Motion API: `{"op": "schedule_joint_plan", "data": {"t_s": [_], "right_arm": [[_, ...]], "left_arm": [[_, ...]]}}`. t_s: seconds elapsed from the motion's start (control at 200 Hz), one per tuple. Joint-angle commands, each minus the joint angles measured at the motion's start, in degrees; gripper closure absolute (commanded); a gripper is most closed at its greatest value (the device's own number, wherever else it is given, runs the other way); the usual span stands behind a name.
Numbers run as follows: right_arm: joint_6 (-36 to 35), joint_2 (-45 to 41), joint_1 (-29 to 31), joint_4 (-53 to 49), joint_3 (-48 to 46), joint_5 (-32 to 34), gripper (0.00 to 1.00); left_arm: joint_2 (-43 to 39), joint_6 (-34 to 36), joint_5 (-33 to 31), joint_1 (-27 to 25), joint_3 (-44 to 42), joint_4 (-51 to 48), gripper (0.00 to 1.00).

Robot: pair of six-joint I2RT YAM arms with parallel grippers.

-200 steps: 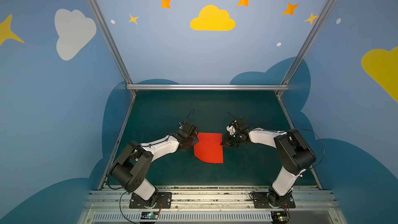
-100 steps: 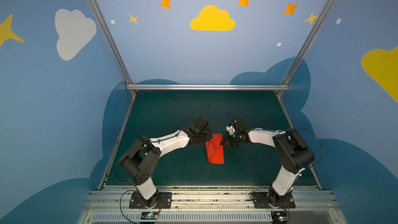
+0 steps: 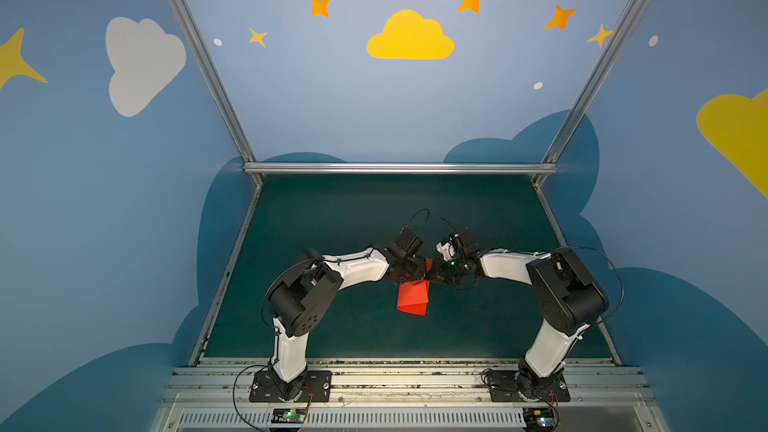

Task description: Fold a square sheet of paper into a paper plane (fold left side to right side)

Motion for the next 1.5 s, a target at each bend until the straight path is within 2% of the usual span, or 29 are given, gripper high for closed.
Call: {"op": "schedule_joint_plan", "data": {"t_s": [0.0,0.22,0.25,0.335,0.471,0.741,0.956,1.166,1.497], "right_arm": [[-0.8,-4.2,-2.4,-3.1,-1.2,0.1,1.0],[-1.2,-9.5,-3.8,-4.4,-2.2,-0.3,1.0],[-1.2,-9.6,-3.8,-4.4,-2.2,-0.3,1.0],[-1.4,-9.2,-3.9,-4.5,-1.5,-0.2,1.0],[-1.3,-7.0,-4.3,-4.6,0.4,-0.5,1.0],[-1.0,-2.4,-4.6,-4.9,5.8,-1.6,1.0],[-1.5,3.5,-4.4,-4.7,12.1,-7.6,1.0],[-1.1,9.2,-2.6,-4.4,16.2,-10.8,1.0],[1.0,14.9,-0.6,-2.3,17.3,-10.6,1.0]], "left_arm": [[0.6,1.8,0.0,-0.3,0.9,-1.8,0.97],[1.2,2.5,0.0,-0.9,0.8,-2.2,0.96],[1.4,2.5,0.0,-0.9,0.8,-2.3,0.93],[1.5,2.6,0.1,-1.1,0.8,-2.5,0.76],[1.8,2.7,0.1,-1.2,0.5,-2.5,0.67],[1.7,2.7,-0.1,-1.2,-0.6,-1.6,0.68],[1.6,3.4,0.1,-1.2,-0.8,-1.3,0.69],[1.4,3.6,0.5,-1.2,-0.7,-1.1,0.7],[0.5,4.7,1.4,-1.1,-0.4,-1.3,0.69]]}}
